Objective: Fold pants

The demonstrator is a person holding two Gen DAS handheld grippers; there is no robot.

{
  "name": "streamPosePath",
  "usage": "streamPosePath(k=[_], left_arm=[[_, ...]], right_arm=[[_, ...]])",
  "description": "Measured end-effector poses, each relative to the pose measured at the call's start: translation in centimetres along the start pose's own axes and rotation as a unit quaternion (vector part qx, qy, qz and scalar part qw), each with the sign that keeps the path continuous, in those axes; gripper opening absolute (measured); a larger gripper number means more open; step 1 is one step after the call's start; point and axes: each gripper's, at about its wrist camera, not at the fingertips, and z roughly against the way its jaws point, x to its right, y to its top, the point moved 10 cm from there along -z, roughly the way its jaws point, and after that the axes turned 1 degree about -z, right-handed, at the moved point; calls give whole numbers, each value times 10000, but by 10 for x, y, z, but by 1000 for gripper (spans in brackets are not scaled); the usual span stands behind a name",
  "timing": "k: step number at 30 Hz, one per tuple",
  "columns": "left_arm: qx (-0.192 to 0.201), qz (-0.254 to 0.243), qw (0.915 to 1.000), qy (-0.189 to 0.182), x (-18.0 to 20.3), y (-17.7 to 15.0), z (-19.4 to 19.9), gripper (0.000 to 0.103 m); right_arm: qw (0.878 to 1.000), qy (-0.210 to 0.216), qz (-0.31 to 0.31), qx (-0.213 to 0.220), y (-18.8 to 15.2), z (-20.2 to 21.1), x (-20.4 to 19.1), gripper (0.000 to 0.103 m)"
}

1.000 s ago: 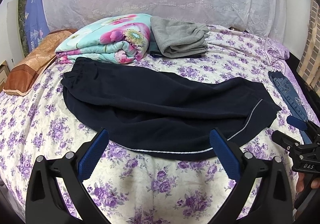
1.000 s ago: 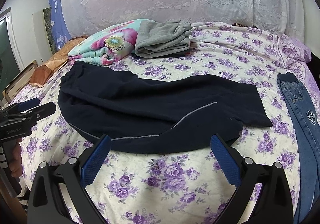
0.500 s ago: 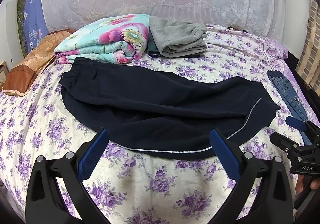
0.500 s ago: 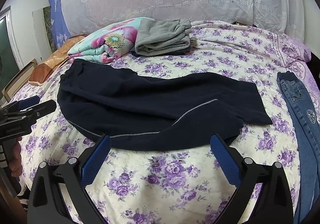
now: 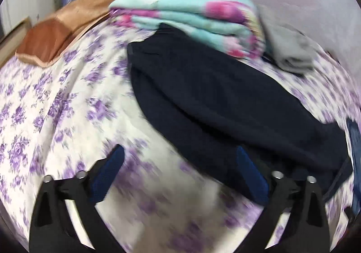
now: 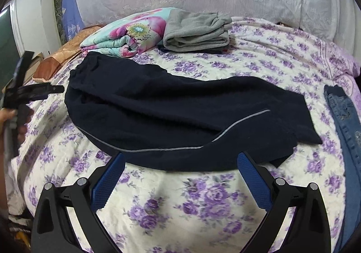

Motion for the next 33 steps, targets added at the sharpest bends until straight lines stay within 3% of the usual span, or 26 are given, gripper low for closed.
streamPosePath(k=[2, 5, 7, 10, 11, 12, 13, 14, 17, 20, 24, 26, 27, 28, 29, 31, 33], left_arm=[[-280, 52, 9994, -200, -5, 8, -21, 66], [-493, 90, 9986, -190, -7, 17, -50, 64], [-693, 134, 9975, -32, -6, 20, -74, 64], [-593, 131, 9980, 160, -1, 33, -84, 73], [-538, 99, 9983, 185, 2, 38, -85, 67], [-472, 80, 9986, 209, 3, 41, -83, 34], [-333, 106, 9988, 351, 1, 45, -79, 21], [-263, 314, 9988, 266, -2, 48, -73, 16], [346, 1230, 9918, 58, -16, 48, -26, 13], [986, 837, 9912, 293, -12, 31, 43, 13], [1002, 964, 9900, 232, -28, -12, 93, 19], [838, 1100, 9895, 415, -54, -33, 89, 28], [612, 1123, 9898, 620, -70, -47, 80, 47], [517, 1167, 9879, 886, -84, -55, 75, 58], [525, 1242, 9806, 1425, -101, -64, 78, 59], [882, 1043, 9652, 2229, -112, -64, 101, 64], [1331, 790, 9585, 2395, -101, -59, 125, 93]], right_arm=[[10000, -25, 51, -54, 0, -3, -3, 100], [9999, -91, 89, -110, 0, -6, -3, 100], [9998, -111, 77, -112, 1, -6, -2, 100], [9998, -155, 98, -99, 2, -5, 0, 100], [9997, -178, 110, -98, 2, -5, 1, 100], [9997, -206, 115, -100, 1, -5, 3, 100], [9996, -217, 109, -109, 1, -5, 4, 100], [9996, -220, 94, -115, 0, -5, 5, 100], [9997, -235, 25, -97, 0, -4, 12, 100], [9994, -330, -49, -47, 2, -2, 26, 100], [9983, -530, -257, -24, 5, 1, 59, 100], [9967, -729, -348, -3, 6, 3, 79, 100], [9957, -845, -386, 3, 7, 4, 89, 100], [9941, -978, -474, 1, 7, 3, 104, 100], [9913, -1154, -627, -57, 6, 1, 120, 100], [9856, -1369, -986, -144, 3, -5, 150, 100], [9816, -1291, -1389, -227, -1, -9, 167, 100]])
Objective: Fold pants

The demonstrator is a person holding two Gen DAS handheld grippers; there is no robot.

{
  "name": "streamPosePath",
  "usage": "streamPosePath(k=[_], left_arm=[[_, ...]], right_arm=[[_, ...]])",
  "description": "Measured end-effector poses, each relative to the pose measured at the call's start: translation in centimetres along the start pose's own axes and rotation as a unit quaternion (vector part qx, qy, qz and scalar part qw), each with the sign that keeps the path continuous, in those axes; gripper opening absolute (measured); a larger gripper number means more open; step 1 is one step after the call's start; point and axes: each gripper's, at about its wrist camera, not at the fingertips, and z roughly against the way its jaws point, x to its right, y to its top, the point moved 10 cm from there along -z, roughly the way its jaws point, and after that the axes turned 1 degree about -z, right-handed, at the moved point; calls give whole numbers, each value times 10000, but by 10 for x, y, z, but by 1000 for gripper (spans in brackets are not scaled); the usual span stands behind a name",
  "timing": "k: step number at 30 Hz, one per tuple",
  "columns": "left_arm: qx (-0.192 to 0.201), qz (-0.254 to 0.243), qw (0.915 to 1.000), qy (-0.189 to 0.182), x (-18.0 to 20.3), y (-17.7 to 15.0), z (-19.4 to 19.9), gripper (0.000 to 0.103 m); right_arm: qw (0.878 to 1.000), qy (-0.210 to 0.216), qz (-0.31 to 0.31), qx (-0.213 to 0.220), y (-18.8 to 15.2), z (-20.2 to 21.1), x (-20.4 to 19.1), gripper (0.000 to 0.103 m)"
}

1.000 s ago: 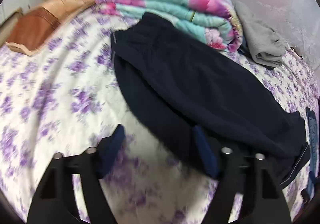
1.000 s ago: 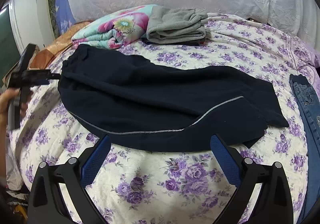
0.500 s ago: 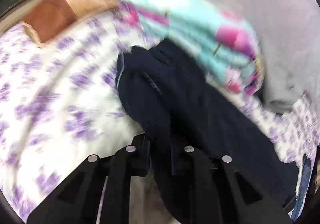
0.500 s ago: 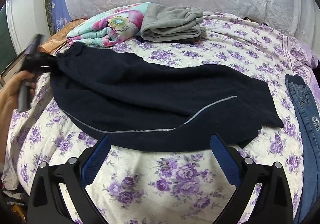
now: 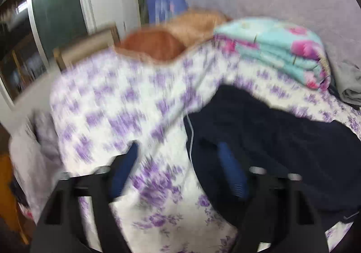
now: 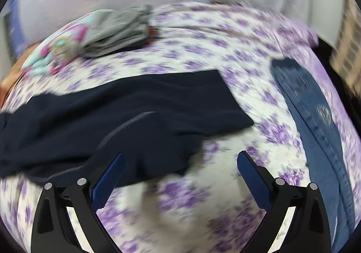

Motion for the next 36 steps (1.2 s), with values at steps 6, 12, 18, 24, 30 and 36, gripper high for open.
streamPosePath(k=[6, 12, 18, 24, 30, 36], left_arm=[[278, -949, 9883, -1164, 91, -5, 41, 95], [-144, -1444, 9689, -2006, 172, -56, 55, 96], [-222, -1612, 9654, -2039, 175, -68, 52, 96], [-310, -1621, 9663, -1976, 173, -68, 40, 96], [-322, -1640, 9680, -1870, 163, -65, 39, 96], [-409, -1335, 9753, -1710, 133, -61, 37, 97]], right_arm=[[9991, 388, 165, 29, 19, -10, -41, 100], [9943, 145, 978, -396, 5, -49, -62, 26], [9773, 1815, 403, 1012, 12, 94, -29, 15], [9977, 571, 215, 291, -66, 85, 53, 65], [9919, 930, -847, 157, -64, 60, 71, 91], [9893, 1102, -66, -959, -87, -6, -7, 61]])
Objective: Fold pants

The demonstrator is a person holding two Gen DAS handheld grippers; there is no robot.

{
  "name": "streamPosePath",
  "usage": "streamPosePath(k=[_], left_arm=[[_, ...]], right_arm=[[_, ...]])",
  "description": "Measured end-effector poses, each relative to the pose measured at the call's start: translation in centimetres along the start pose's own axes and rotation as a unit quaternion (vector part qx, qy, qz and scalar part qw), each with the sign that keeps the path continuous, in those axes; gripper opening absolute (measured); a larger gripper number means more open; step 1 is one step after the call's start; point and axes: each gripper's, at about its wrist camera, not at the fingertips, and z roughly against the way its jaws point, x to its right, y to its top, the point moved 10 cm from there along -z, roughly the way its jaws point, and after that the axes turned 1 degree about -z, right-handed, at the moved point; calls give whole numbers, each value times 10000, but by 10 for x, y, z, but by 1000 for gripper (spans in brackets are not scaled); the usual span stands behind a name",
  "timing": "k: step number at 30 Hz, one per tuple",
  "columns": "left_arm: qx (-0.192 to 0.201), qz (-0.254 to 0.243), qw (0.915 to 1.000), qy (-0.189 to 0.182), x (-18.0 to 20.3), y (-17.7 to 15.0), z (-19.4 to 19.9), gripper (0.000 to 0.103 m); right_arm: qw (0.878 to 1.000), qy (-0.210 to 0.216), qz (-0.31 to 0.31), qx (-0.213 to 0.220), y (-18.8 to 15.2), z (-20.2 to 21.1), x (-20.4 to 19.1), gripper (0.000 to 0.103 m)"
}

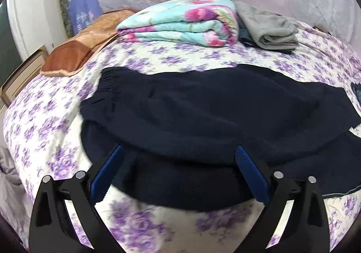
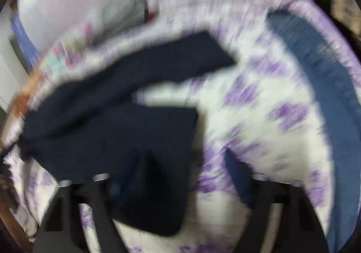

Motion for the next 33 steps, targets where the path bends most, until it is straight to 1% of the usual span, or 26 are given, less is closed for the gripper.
streamPosePath(k=[1, 2, 3, 4, 5, 7, 9, 10, 11, 12, 13, 14, 15, 16, 17, 19, 20, 21, 23, 24, 25, 27, 28, 29, 30, 33], left_arm=[[-18, 94, 9999, 70, -9, -1, 0, 97], [-46, 217, 9996, 151, -19, -2, -1, 97], [-75, 301, 9993, 197, -26, -3, -3, 97], [-122, 415, 9988, 240, -33, -4, -5, 97], [-168, 521, 9982, 247, -39, -4, -7, 97], [-289, 703, 9970, 128, -47, -5, -12, 97], [-346, 692, 9970, 66, -50, -5, -11, 97], [-283, 611, 9977, 91, -53, -2, -7, 97], [-171, 518, 9983, 193, -57, 2, -3, 97], [-102, 469, 9982, 353, -64, 6, 1, 98], [-88, 479, 9977, 465, -70, 8, 1, 98], [-102, 514, 9974, 487, -75, 10, 1, 98], [-169, 614, 9969, 452, -80, 11, -3, 98], [-261, 725, 9961, 426, -85, 11, -6, 98], [-328, 806, 9954, 409, -88, 10, -9, 98], [-470, 955, 9939, 285, -91, 10, -15, 98], [-516, 991, 9935, 234, -92, 9, -18, 98], [-552, 1008, 9932, 212, -93, 9, -20, 98], [-648, 992, 9929, 89, -89, 8, -25, 98], [-736, 977, 9925, -12, -85, 6, -28, 98], [-871, 941, 9917, -117, -80, 4, -31, 98], [-1048, 809, 9897, -549, -63, 4, -36, 98], [-1020, 673, 9904, -640, -56, 9, -39, 96], [-997, 555, 9919, -562, -53, 13, -41, 90], [-991, 416, 9935, -364, -54, 19, -45, 84], [-985, 396, 9942, -181, -61, 33, -56, 84]], right_arm=[[9998, -110, 80, 162, 1, 0, -4, 59], [9985, -275, 251, 391, 4, 3, -9, 42], [9975, -241, 406, 527, 7, 6, -16, 18], [9973, -23, 419, 600, 9, 10, -21, 16], [9962, -59, 383, 779, 14, 19, -17, 15], [9918, -124, 264, 1247, 24, 49, -6, 13], [9864, -319, 200, 1601, 29, 85, 6, 13], [9854, -392, 253, 1635, 27, 95, 12, 14], [9857, -481, 297, 1587, 24, 102, 19, 14], [9872, -578, 247, 1464, 21, 100, 31, 18], [9894, -770, 212, 1209, 15, 92, 42, 24], [9901, -1017, 263, 932, 10, 83, 52, 46], [9871, -1450, 333, 589, 2, 69, 64, 52], [9785, -1987, 309, 450, 0, 63, 79, 52], [9756, -2123, 221, 517, 2, 63, 85, 52], [9810, -1665, -137, 988, 16, 79, 81, 54], [9806, -1494, -224, 1245, 26, 88, 75, 62], [9784, -1453, -187, 1461, 36, 96, 68, 73], [9767, -1408, 46, 1621, 48, 96, 51, 77], [9775, -1340, 140, 1624, 48, 97, 45, 77], [9797, -1186, 294, 1589, 50, 90, 30, 77], [9806, -1044, 503, 1581, 50, 82, 9, 77], [9799, -1040, 607, 1590, 50, 80, 1, 77], [9782, -1061, 755, 1616, 49, 76, -8, 77], [9775, -1068, 826, 1622, 51, 73, -14, 77], [9772, -993, 1020, 1575, 50, 66, -25, 77]])
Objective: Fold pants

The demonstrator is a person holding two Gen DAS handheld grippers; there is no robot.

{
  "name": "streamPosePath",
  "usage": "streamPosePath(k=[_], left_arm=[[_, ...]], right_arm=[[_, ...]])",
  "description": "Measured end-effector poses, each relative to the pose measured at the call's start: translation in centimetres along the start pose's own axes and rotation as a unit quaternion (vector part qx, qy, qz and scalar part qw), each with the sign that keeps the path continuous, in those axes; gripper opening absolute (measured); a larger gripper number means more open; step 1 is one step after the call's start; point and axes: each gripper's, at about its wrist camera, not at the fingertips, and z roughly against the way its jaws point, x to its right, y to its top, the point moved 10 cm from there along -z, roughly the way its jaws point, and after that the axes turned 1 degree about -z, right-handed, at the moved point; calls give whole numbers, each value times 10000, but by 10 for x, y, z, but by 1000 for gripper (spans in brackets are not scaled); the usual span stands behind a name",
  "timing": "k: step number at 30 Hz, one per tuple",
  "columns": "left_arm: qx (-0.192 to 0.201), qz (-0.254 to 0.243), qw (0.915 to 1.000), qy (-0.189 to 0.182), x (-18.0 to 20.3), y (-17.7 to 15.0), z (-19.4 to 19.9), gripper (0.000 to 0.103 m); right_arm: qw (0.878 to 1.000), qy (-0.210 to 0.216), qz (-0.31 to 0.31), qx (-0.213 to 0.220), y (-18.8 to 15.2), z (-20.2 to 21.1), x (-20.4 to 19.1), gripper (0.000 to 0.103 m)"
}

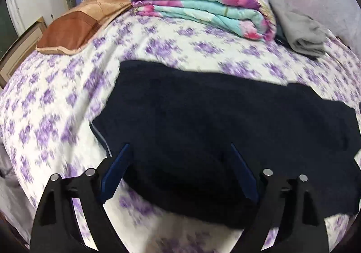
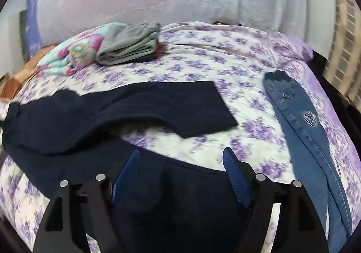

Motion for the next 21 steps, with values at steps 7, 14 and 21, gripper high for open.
streamPosePath(k=[7, 14, 21], left_arm=[[-438, -103, 9986, -290, 8, 8, -33, 41], [-9, -182, 9996, -201, 10, -4, 6, 85], [-9, 252, 9974, -668, 5, -13, 29, 89]], right_arm=[[9994, 23, -327, -139, -5, -5, 17, 77], [9994, 65, -341, -43, 3, -3, 21, 85], [9986, 460, -249, -37, 3, -6, -9, 85]])
